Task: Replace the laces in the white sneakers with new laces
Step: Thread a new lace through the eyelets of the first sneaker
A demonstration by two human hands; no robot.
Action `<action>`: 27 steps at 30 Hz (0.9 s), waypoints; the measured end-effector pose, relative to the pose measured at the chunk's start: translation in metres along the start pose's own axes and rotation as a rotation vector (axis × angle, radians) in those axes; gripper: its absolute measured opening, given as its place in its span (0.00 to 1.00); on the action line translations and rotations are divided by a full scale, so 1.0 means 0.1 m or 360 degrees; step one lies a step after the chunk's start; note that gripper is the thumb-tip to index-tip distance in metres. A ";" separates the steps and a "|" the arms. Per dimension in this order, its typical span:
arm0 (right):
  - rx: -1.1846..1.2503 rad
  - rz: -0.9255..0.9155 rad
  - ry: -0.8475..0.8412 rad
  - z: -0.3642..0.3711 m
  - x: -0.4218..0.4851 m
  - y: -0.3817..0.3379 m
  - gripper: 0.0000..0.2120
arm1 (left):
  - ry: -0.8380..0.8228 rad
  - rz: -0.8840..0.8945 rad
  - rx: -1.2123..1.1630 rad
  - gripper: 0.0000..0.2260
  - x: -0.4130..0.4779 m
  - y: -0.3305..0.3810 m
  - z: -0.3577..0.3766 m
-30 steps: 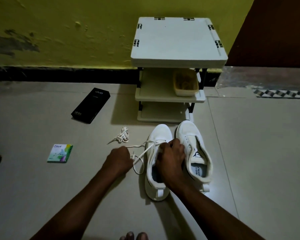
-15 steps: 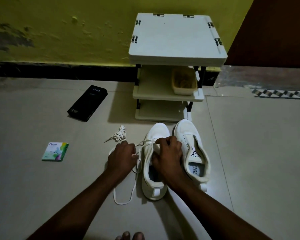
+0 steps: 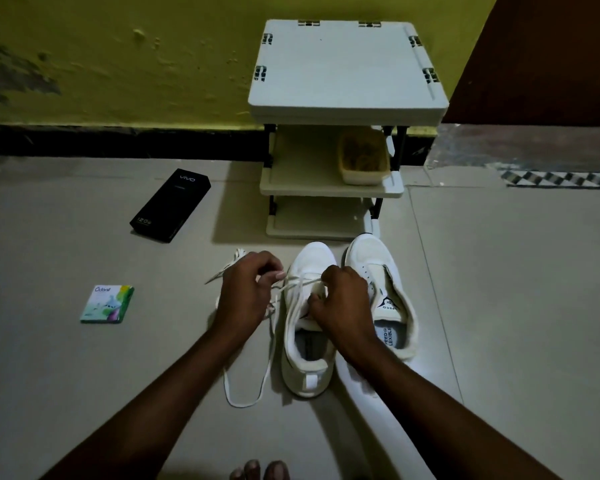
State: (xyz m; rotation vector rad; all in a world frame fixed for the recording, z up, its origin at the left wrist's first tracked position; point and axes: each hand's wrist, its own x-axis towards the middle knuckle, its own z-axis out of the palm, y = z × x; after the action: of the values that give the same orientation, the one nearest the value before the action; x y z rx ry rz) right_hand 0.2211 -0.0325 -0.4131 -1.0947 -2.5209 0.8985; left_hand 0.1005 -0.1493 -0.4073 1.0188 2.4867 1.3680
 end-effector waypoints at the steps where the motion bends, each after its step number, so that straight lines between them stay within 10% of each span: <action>1: -0.0041 0.0022 0.0019 -0.04 0.03 -0.01 0.05 | -0.0044 0.0040 -0.0014 0.07 0.04 0.07 0.03; 12: 0.0165 0.0094 -0.0002 -0.14 0.10 0.05 0.05 | -0.0451 -0.0258 0.0070 0.08 0.14 0.33 0.42; 27: 0.0412 0.0318 0.0072 -0.13 0.07 0.11 0.13 | -0.0242 -0.0553 -0.0157 0.06 0.07 0.25 0.53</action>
State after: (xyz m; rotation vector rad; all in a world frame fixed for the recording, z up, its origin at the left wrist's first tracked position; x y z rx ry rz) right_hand 0.2285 -0.0159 -0.4101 -1.2779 -2.2096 1.1984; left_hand 0.1290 -0.0983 -0.4171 0.6087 2.3209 1.2399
